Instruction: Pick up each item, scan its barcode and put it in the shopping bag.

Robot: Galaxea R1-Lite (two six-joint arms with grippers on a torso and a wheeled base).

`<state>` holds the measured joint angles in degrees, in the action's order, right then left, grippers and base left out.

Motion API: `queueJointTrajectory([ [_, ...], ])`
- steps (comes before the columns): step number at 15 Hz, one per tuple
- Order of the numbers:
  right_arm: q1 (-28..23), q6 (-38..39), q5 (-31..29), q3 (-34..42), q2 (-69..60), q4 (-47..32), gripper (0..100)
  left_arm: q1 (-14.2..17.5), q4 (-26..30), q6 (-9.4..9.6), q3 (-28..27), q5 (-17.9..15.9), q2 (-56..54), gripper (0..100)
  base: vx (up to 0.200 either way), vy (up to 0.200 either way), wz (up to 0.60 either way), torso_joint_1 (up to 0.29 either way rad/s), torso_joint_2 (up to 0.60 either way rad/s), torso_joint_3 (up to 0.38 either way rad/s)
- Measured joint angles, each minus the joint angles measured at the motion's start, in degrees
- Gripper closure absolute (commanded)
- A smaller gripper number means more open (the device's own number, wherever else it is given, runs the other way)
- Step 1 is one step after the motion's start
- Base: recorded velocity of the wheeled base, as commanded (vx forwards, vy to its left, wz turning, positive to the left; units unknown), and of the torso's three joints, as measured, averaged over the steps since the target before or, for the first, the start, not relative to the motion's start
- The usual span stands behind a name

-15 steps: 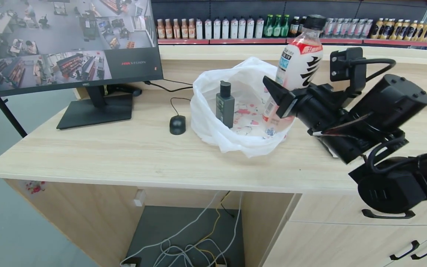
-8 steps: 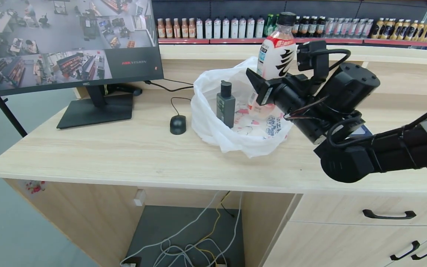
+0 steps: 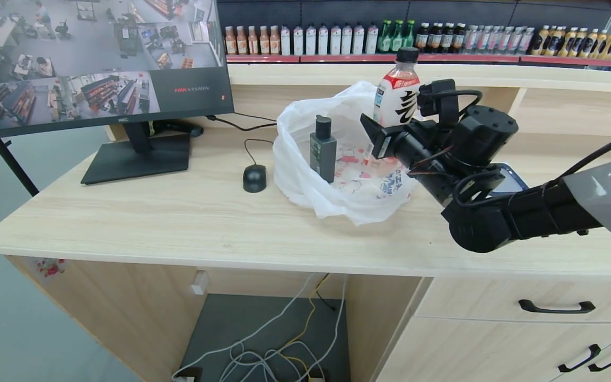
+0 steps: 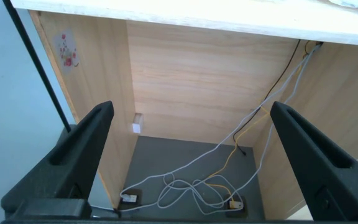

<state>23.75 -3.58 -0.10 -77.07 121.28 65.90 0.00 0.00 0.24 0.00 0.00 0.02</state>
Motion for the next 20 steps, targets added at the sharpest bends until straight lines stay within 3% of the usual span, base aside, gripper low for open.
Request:
queueJointTrajectory([
  [20, -1.2, -1.1, 0.2, 0.1, 6.5, 1.5, 100, 0.0, 0.0, 0.02, 0.0, 0.0, 0.0, 0, 0.0, 0.0, 0.0, 0.0, 0.0, 0.0],
])
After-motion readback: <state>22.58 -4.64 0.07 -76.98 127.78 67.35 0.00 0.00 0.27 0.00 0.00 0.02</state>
